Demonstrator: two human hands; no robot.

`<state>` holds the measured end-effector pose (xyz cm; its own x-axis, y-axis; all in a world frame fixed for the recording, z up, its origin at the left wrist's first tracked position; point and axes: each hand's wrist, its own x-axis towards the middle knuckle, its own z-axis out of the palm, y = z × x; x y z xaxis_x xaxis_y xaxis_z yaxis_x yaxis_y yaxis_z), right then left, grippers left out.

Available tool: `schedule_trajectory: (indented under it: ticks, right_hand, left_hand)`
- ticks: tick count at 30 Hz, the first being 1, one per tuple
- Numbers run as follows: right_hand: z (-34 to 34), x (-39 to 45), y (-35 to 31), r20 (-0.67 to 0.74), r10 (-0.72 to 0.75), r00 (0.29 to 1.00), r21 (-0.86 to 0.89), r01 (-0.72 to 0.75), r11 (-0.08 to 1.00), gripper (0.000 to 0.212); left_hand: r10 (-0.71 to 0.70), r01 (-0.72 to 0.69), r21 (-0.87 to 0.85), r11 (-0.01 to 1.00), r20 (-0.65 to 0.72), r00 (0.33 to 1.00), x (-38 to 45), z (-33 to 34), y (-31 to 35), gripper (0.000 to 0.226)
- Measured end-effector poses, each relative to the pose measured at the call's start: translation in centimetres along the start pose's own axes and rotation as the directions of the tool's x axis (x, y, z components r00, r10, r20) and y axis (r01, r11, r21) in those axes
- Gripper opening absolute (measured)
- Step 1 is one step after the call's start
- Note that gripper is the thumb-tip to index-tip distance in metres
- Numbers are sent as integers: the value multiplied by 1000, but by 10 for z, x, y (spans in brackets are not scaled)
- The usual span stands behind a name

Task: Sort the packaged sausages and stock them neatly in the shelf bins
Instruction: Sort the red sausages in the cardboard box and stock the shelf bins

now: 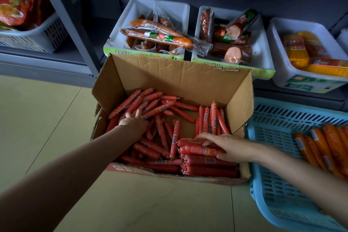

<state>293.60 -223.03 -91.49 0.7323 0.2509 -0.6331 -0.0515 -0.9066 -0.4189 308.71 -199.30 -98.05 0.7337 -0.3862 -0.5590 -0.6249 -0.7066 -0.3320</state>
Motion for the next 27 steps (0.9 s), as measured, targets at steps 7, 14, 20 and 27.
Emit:
schedule_trajectory:
  ticks: [7,14,20,27]
  right_hand:
    - [0,15,6,-105,50,993,147,-34,989,46]
    - [6,18,7,-74,117,990,92,-110,990,47]
    - [3,17,11,-65,161,985,-101,-167,981,40]
    - [-7,69,-19,-281,74,957,87,-52,995,34]
  left_hand:
    - [-4,3,21,1000,28,1000,-3,-4,1,49]
    - [-15,16,-17,1000,6,1000,-9,-8,2,47]
    - [-21,20,-81,997,-17,1000,-11,-5,-1,49]
    - [7,-10,-136,991,-22,1000,-3,6,-5,53]
